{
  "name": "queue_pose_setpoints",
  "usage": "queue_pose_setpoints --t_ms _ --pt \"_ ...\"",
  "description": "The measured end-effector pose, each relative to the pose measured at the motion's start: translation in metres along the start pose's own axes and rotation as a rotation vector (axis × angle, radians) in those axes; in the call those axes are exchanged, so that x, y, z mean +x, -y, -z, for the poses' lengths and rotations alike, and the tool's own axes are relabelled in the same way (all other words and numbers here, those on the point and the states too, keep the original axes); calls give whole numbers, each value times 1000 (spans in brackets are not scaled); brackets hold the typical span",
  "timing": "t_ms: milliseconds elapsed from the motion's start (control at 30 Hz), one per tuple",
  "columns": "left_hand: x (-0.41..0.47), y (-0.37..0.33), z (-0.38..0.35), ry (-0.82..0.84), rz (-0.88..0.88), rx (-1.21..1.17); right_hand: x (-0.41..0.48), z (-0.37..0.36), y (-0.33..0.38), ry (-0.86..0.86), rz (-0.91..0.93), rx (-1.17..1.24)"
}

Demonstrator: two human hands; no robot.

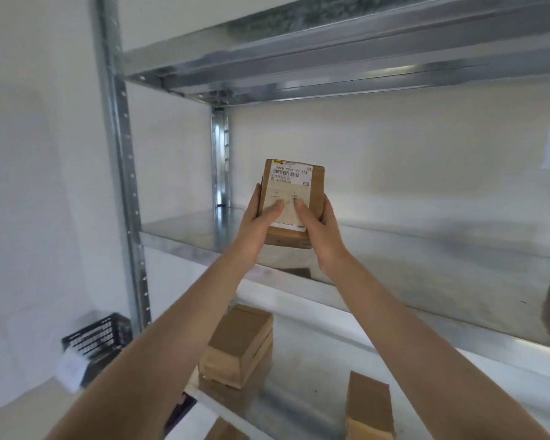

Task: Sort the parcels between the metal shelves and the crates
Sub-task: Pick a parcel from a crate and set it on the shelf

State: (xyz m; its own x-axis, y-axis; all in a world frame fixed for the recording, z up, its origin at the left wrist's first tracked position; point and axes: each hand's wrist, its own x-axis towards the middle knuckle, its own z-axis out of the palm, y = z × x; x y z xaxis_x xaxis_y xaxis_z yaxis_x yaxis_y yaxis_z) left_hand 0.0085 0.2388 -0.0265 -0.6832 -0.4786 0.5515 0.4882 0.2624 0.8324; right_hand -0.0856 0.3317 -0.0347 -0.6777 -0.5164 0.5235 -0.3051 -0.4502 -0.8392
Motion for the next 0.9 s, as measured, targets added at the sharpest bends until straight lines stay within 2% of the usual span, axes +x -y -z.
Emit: queue_pose_setpoints --t_ms 200,433,600,900 --pt "-19 -26 130 -161 -47 51 4 -136 -16 149 22 87" --pt "-61 -67 307 -306 -81 174 -4 -328 -39 323 -5 191" --pt "-88 -82 426 -420 -57 247 -16 -453 -63 458 -22 228" --pt "-87 -46 590 -526 16 272 3 -607 -148 581 -131 261"
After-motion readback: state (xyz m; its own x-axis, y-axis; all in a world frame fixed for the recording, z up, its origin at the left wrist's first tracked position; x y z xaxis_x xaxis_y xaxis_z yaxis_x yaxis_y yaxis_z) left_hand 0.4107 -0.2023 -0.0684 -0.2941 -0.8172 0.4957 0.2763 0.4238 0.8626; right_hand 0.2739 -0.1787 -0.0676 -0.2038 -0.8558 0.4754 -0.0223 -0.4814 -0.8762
